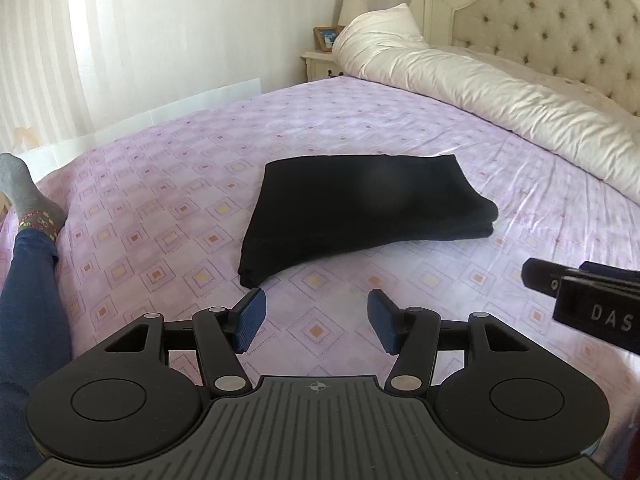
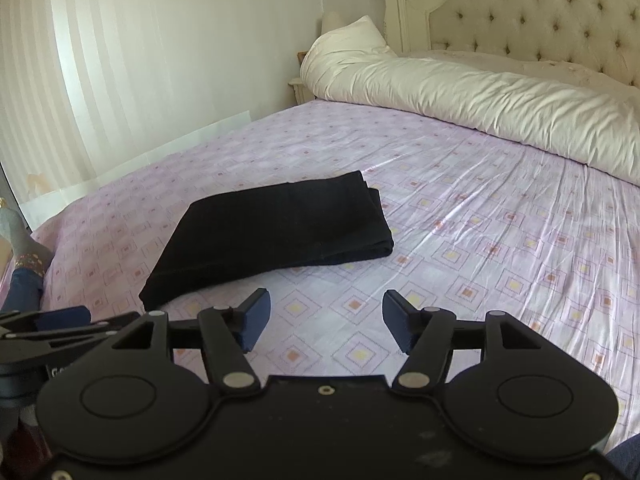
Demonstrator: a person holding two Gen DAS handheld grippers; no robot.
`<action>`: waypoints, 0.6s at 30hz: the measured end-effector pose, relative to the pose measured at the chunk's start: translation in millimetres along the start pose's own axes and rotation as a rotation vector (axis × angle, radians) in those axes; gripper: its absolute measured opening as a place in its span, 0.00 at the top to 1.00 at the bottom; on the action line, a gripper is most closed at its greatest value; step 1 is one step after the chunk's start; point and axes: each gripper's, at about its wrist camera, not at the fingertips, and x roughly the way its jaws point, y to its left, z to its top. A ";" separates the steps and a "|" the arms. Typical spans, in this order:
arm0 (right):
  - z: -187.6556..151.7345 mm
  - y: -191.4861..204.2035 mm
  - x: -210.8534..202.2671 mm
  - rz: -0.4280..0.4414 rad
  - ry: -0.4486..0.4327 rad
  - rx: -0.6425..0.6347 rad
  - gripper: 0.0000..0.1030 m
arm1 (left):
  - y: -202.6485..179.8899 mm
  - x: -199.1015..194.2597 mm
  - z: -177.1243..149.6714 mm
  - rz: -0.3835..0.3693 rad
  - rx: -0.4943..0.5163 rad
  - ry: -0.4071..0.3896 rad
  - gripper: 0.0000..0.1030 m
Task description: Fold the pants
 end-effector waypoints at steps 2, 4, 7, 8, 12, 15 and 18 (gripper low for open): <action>-0.7 1.7 -1.4 -0.004 0.002 -0.014 0.36 | -0.4 -0.3 -0.6 0.003 -0.001 -0.001 0.47; -0.6 4.0 -2.5 -0.008 -0.002 -0.029 0.35 | -1.0 -0.6 -1.2 0.006 0.000 -0.002 0.47; -0.4 6.1 -3.1 -0.002 -0.004 -0.033 0.34 | -0.3 -0.3 -2.0 0.008 -0.002 0.003 0.47; -0.5 6.5 -3.1 -0.001 -0.004 -0.033 0.33 | 0.4 -0.1 -2.1 0.009 -0.001 0.006 0.47; -0.8 8.9 -3.5 0.004 -0.005 -0.038 0.33 | 2.0 0.9 -3.3 0.012 -0.004 0.019 0.47; -1.0 9.2 -3.9 0.007 -0.003 -0.037 0.33 | 4.2 1.6 -3.3 0.006 -0.011 0.025 0.47; -0.9 8.6 -4.2 0.009 -0.002 -0.034 0.33 | 4.6 1.8 -3.6 0.006 -0.014 0.027 0.47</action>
